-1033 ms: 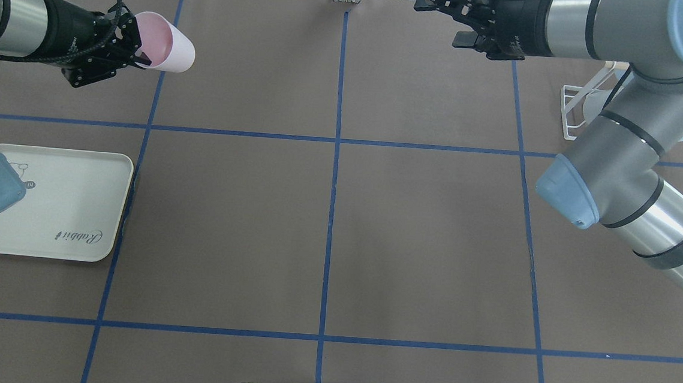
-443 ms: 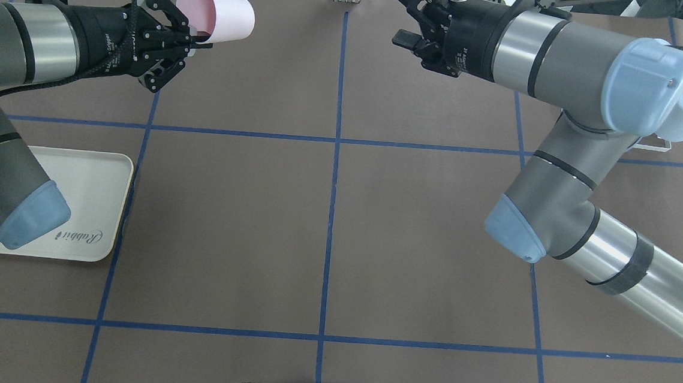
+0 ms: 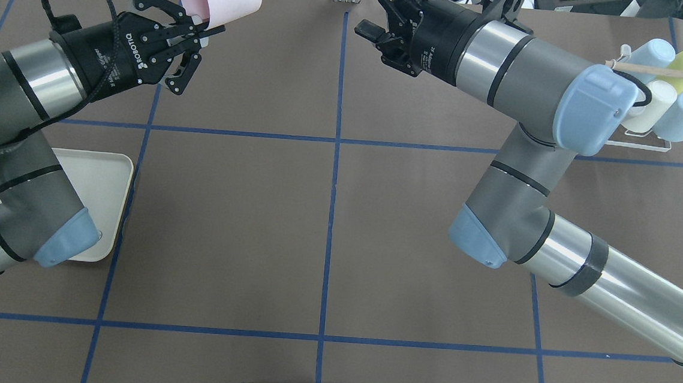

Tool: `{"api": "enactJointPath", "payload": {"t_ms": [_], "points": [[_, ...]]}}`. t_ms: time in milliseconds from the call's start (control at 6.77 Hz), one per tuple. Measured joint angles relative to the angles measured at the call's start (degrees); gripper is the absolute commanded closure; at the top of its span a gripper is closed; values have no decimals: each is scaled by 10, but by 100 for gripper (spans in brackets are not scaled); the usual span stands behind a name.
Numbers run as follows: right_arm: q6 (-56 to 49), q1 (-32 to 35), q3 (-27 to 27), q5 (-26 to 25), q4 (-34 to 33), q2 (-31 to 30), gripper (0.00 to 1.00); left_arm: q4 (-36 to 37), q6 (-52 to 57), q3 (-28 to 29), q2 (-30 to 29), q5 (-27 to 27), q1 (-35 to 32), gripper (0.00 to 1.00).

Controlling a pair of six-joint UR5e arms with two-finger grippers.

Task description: Transfer IKEA cup to right arm and place on rack

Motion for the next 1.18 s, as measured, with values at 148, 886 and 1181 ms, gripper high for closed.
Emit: {"api": "enactJointPath", "payload": {"t_ms": [148,886,1181], "points": [[9,-10,-22,-12,27,8,0,-74,-23,23,-5,60,35,100],[22,-28,-47,-19,44,25,0,-124,-10,86,-82,123,105,100],[21,-34,-50,-22,44,25,0,-121,16,95,-97,123,119,100]]}}
